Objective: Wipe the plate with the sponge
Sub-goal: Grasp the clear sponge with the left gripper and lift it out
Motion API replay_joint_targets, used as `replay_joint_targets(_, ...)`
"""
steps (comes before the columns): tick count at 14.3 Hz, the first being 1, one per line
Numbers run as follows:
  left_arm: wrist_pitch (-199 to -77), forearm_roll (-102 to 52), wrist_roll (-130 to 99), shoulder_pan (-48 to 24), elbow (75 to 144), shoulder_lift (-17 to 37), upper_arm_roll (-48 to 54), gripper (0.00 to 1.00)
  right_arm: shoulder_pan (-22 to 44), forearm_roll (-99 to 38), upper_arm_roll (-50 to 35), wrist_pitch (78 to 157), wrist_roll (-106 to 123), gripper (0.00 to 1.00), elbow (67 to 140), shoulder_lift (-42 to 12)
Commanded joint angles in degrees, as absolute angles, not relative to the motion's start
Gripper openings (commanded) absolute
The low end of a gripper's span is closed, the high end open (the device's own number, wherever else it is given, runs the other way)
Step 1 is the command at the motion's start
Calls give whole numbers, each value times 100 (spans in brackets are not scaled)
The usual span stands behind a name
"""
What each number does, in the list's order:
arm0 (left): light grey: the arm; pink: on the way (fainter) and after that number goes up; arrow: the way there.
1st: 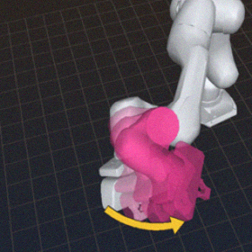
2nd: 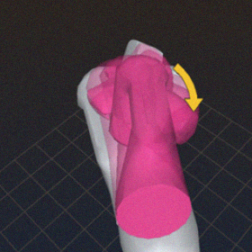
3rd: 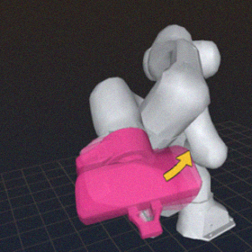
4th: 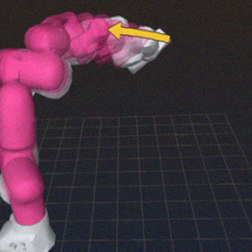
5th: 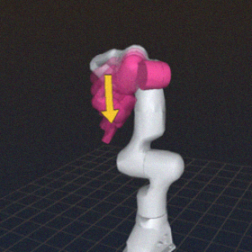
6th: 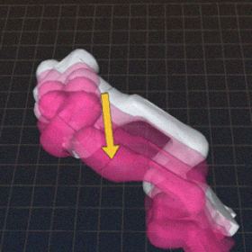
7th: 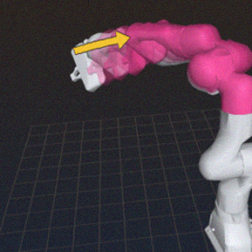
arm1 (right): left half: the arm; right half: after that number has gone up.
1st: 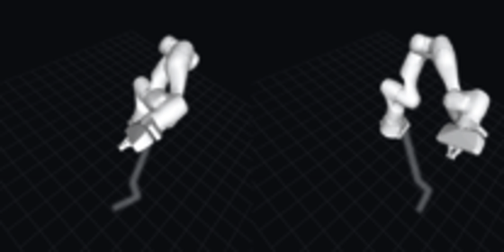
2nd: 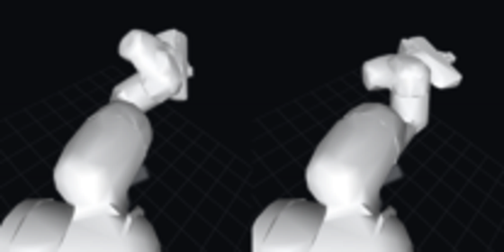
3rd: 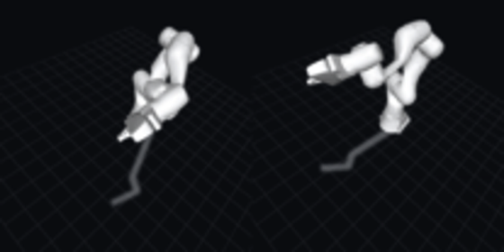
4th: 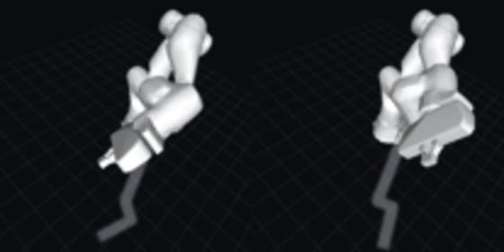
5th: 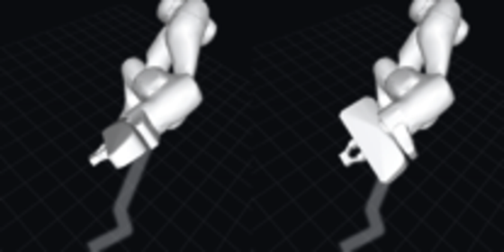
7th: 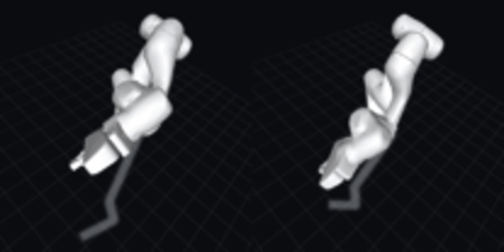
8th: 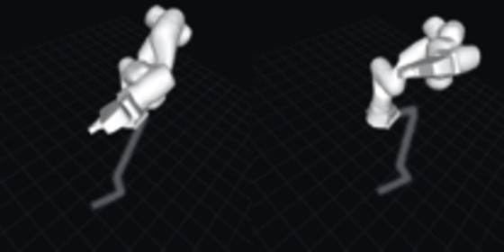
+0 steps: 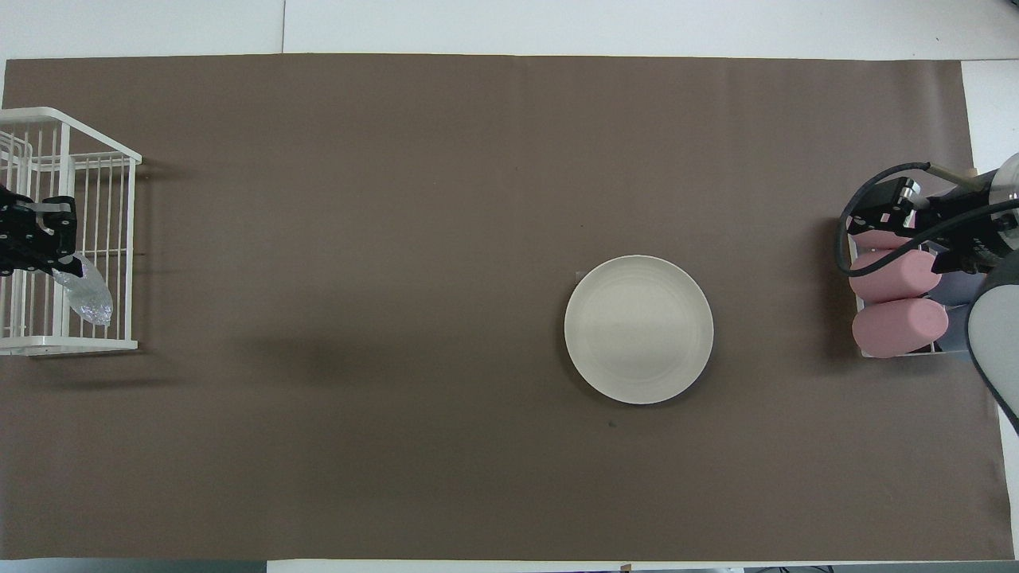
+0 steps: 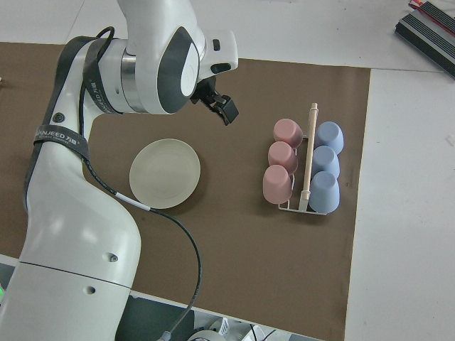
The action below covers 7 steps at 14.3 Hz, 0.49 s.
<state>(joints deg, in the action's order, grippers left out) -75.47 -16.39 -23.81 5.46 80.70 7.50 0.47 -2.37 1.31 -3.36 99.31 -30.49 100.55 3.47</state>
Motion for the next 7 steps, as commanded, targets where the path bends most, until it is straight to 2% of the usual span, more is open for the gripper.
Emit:
replay_joint_targets(1, -7777, -2678, -2646, 887, 8313, 625, 105, 0, -246, 62, -648, 10072, -4141, 100, 10336, 527)
replay_joint_targets(7, -9366, -3996, -2401, 870, 9727, 1, 132, 0, -237, -501, -1756, 10028, -7870, 100, 10117, 449)
